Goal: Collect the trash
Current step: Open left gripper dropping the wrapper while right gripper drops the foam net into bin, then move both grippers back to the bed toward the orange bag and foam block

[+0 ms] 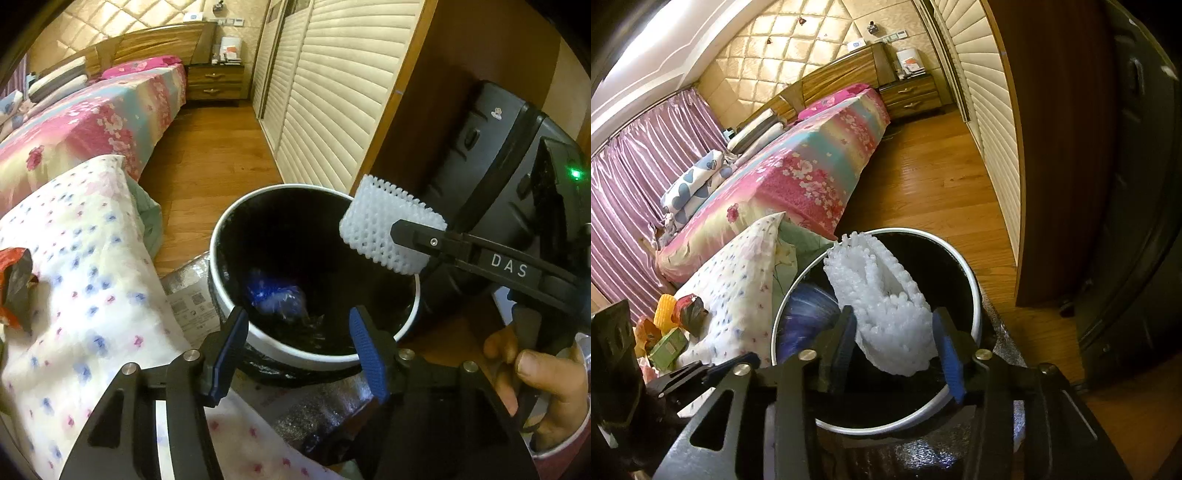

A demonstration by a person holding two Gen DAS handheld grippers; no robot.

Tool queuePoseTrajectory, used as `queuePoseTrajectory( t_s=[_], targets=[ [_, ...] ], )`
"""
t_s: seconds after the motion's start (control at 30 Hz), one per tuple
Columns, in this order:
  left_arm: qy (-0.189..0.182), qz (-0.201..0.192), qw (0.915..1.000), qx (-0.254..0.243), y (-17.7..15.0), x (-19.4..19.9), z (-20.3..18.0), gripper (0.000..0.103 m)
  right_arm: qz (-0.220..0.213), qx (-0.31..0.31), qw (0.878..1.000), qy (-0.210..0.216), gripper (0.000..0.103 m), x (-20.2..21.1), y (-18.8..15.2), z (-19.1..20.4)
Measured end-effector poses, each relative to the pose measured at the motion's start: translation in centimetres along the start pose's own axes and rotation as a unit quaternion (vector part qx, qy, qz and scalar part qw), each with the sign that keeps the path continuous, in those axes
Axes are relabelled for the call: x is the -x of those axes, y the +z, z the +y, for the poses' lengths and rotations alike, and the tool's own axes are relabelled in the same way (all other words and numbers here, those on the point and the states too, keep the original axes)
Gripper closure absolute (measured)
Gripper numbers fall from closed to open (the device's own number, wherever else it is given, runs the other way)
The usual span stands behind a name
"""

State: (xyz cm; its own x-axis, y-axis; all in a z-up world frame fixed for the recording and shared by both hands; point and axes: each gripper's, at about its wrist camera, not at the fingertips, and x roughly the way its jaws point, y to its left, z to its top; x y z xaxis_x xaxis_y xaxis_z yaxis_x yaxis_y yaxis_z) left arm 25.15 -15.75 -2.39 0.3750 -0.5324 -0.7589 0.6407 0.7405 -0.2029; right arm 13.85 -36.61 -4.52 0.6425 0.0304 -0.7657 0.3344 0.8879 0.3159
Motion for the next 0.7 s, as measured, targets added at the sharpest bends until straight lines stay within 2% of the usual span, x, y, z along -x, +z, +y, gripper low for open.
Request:
queuePoseTrajectory(
  t_s=[0.07, 0.13, 0.17, 0.2, 0.43, 0.57, 0.7],
  targets=[
    [0.002, -0.002, 1.0, 0.006, -0.4, 0.5, 0.3, 0.046, -0.003, -0.003, 1.0, 0.0, 0.053, 0.1, -0.1, -0.1],
    [0.002, -0.007, 0.9998, 0.016, -0.9, 1.2, 0.6, 0.046, -0.004, -0.005, 1.0, 0.006, 0.043, 0.3, -0.2, 0.0],
    [0.003, -0.01, 0.9997, 0.023, -1.2, 1.7, 0.7, 0.046, -0.007, -0.005, 1.0, 0.008, 0.035, 0.4, -0.3, 0.1],
    [0.003, -0.013, 0.9996, 0.027, -1.6, 2.2, 0.8, 0.046, -0.01, -0.004, 1.0, 0.009, 0.032, 0.5, -0.3, 0.3],
    [0.035, -0.046, 0.9963, 0.063, -5.6, 6.8, 2.4, 0.043, -0.022, 0.008, 1.0, 0.02, 0.032, 1.4, -1.0, 2.7],
    [0.062, -0.059, 0.9917, 0.096, -8.4, 9.3, 3.7, 0.043, -0.023, 0.024, 0.998, 0.045, 0.024, 1.9, -2.9, 5.4],
    [0.085, -0.07, 0.9863, 0.122, -10.7, 11.8, 4.7, 0.043, -0.01, 0.044, 0.997, 0.068, 0.024, 1.8, -4.8, 8.2]
  ],
)
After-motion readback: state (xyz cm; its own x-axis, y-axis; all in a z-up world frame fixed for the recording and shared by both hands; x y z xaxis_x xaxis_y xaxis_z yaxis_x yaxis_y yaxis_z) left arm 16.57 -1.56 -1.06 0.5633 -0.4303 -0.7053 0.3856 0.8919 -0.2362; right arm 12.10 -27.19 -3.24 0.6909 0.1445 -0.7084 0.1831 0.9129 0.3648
